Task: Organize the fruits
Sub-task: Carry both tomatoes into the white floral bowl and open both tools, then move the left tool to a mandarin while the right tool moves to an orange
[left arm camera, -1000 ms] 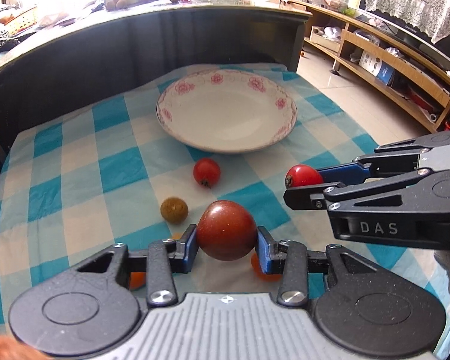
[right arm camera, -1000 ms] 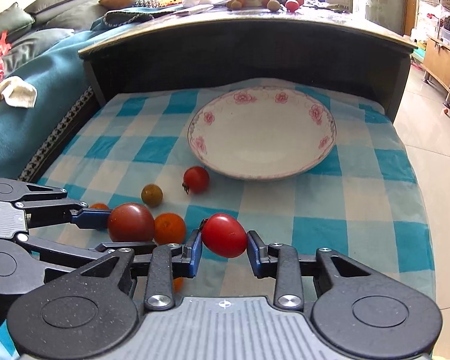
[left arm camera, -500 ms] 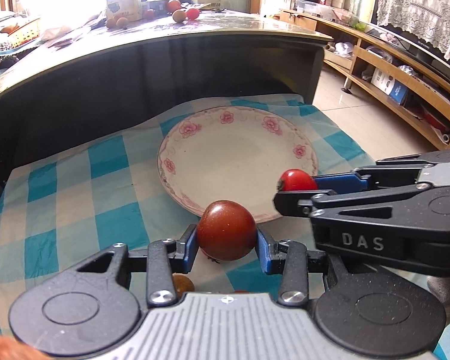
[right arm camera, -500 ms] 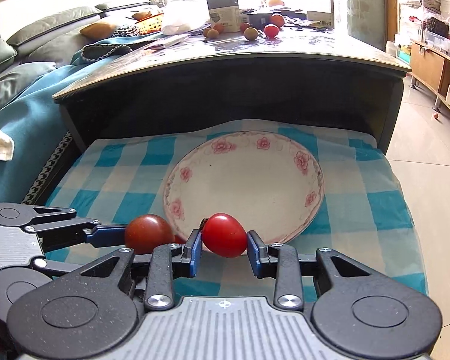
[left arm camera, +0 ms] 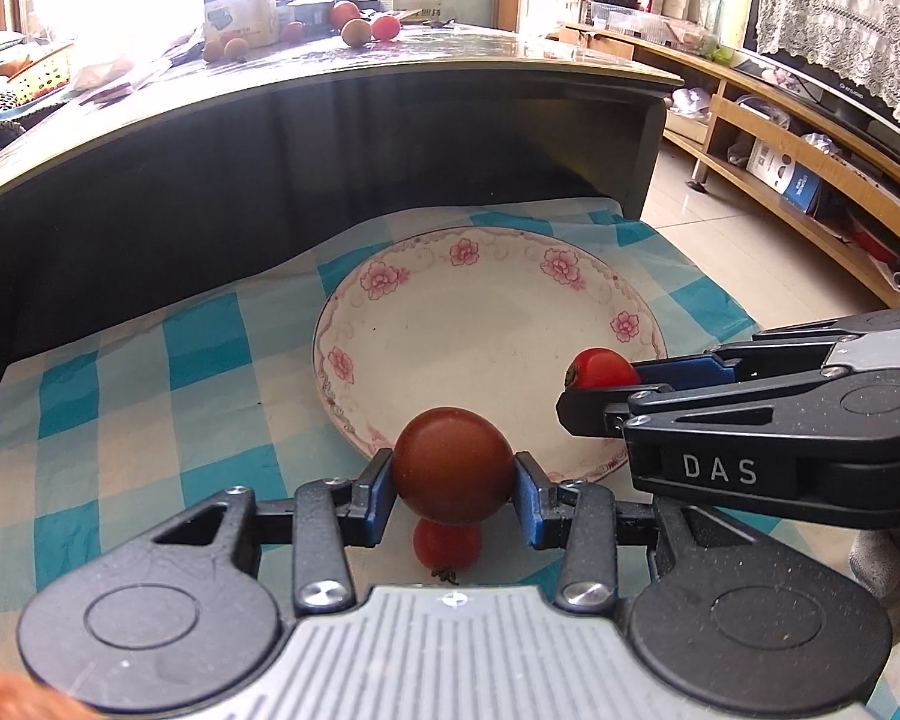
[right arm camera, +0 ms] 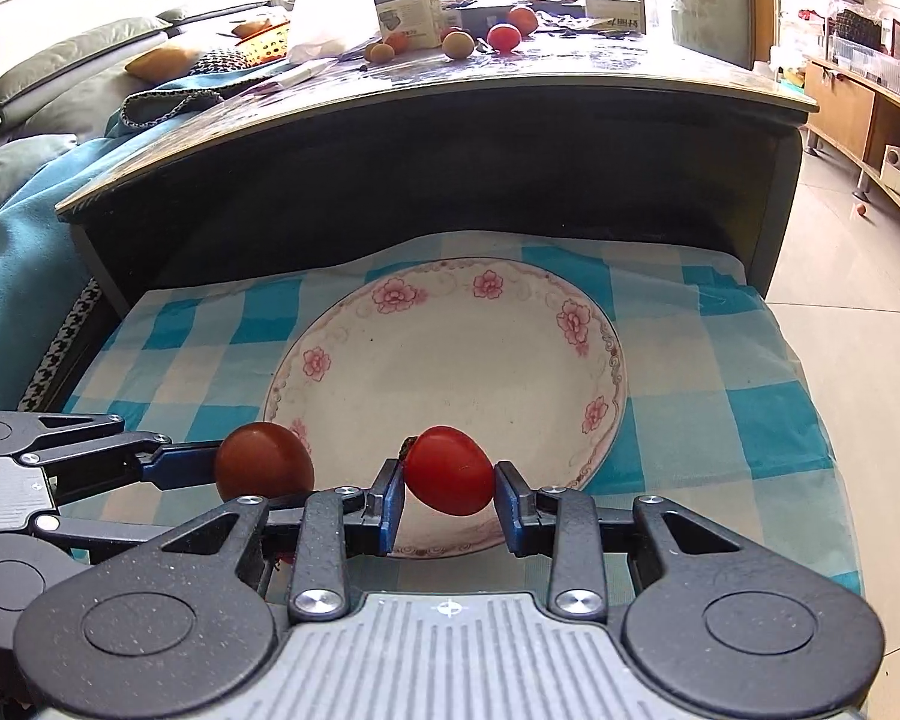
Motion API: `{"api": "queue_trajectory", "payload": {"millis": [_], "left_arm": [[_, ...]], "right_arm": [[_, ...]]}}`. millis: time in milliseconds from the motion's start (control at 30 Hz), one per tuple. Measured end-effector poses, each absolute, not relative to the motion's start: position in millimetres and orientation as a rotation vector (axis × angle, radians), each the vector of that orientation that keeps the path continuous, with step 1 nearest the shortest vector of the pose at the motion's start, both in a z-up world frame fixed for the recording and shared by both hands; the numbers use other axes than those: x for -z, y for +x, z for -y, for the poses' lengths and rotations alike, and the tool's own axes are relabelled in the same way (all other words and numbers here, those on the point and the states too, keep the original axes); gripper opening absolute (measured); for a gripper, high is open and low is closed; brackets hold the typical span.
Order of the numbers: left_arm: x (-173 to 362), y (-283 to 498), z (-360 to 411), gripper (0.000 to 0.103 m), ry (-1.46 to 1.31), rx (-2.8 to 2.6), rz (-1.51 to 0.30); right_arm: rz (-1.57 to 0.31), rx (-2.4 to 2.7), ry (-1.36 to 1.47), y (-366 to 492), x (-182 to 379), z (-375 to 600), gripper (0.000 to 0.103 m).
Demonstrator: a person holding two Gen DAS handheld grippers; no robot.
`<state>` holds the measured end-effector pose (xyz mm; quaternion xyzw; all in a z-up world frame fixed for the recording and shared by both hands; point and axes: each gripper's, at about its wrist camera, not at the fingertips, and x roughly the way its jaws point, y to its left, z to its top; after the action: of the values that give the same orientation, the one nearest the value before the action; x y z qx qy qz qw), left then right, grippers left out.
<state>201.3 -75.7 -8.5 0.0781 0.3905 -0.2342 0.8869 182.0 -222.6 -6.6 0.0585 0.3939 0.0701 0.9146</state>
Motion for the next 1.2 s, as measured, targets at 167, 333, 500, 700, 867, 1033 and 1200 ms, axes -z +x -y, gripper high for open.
{"api": "queue_trajectory", "payload": {"millis": [167,333,500,700,867,1033,1200], "left_arm": [[10.6,201.8,80.5,0.049,0.179,0.487,-0.798],[9.9,204.6,78.8,0.05,0.159,0.484,-0.802],[9.5,204.5,78.1,0.051,0.156,0.48,-0.801],[7.1,205.5,73.4,0.051,0.148,0.467,-0.795],[3.0,204.2,67.7,0.051,0.139,0.456,-0.787],[-1.9,201.4,61.9,0.051,0.133,0.452,-0.78],[-3.1,197.1,55.9,0.051,0.14,0.448,-0.781]], "right_arm": [[-0.819,-0.134,0.134,184.2,10.1,226.2,0.03],[-0.807,-0.137,0.138,184.3,8.5,227.3,0.033],[-0.796,-0.139,0.138,183.1,6.9,227.2,0.035],[-0.785,-0.131,0.145,181.8,3.5,227.7,0.036],[-0.774,-0.132,0.154,177.3,-1.3,229.3,0.037],[-0.775,-0.146,0.14,172.8,-4.0,225.9,0.037],[-0.777,-0.16,0.131,167.9,-7.1,222.3,0.037]]}}
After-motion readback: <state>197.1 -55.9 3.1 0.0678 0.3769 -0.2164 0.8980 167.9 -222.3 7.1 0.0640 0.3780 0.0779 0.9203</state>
